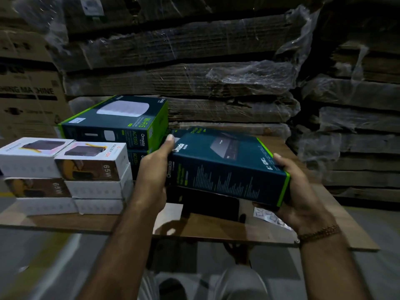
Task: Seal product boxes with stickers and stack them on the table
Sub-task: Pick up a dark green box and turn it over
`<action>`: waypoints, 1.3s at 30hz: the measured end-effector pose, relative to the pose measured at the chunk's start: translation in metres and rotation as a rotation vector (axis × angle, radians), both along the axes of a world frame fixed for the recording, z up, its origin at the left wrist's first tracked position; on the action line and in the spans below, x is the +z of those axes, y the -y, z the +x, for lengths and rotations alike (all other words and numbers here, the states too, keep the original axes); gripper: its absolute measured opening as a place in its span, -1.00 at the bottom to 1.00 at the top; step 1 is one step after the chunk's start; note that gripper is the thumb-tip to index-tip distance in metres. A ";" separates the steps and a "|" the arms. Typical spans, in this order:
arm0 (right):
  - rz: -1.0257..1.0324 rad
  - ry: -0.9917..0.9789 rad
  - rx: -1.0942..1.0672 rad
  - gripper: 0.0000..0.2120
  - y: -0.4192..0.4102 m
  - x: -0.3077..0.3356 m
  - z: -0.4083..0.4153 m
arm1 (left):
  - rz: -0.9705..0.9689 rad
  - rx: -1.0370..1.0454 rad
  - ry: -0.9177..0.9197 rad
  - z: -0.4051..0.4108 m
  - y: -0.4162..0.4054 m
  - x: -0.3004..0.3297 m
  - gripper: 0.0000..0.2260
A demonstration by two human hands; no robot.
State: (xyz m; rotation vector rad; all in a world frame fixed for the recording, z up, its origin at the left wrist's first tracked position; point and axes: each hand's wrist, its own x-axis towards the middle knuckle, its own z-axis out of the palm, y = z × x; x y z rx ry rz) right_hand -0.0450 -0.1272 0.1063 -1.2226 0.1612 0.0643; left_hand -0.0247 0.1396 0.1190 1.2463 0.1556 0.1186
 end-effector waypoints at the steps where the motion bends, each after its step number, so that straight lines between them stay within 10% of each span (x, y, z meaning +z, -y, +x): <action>1: 0.001 0.007 0.014 -0.52 0.000 0.009 -0.001 | -0.024 -0.015 0.026 0.000 0.000 0.007 -0.64; 33: 0.062 0.058 -0.029 -0.47 -0.004 0.063 -0.012 | -0.062 -0.034 0.119 0.008 0.002 0.063 -0.75; 39: 0.030 0.153 0.028 -0.46 0.001 0.044 -0.018 | -0.125 -0.253 -0.017 0.005 -0.021 0.048 -0.38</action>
